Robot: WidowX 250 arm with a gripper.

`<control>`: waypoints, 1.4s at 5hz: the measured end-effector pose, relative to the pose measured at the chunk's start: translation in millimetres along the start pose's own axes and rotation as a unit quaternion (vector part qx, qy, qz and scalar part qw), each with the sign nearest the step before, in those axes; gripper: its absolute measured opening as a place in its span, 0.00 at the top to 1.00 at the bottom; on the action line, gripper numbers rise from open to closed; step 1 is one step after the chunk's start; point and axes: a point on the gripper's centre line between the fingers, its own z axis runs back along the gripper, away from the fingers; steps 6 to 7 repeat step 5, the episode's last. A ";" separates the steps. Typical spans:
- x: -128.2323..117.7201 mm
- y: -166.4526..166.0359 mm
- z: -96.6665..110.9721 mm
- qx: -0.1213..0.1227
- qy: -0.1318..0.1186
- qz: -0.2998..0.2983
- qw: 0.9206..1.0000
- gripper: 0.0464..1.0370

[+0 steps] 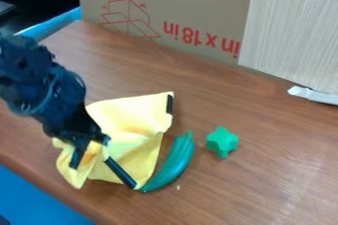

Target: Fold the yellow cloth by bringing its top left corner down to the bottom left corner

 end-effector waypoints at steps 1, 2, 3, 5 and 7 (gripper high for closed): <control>-3.0 1.4 -3.1 0.012 -0.008 -0.003 1.000 0.81; -6.0 4.6 -0.8 0.003 0.013 0.009 1.000 0.54; 15.9 19.3 7.7 -0.025 0.084 0.061 0.994 0.25; 61.4 46.6 34.4 -0.049 0.149 0.122 0.980 0.04; 61.4 46.6 34.4 -0.049 0.149 0.122 0.980 0.04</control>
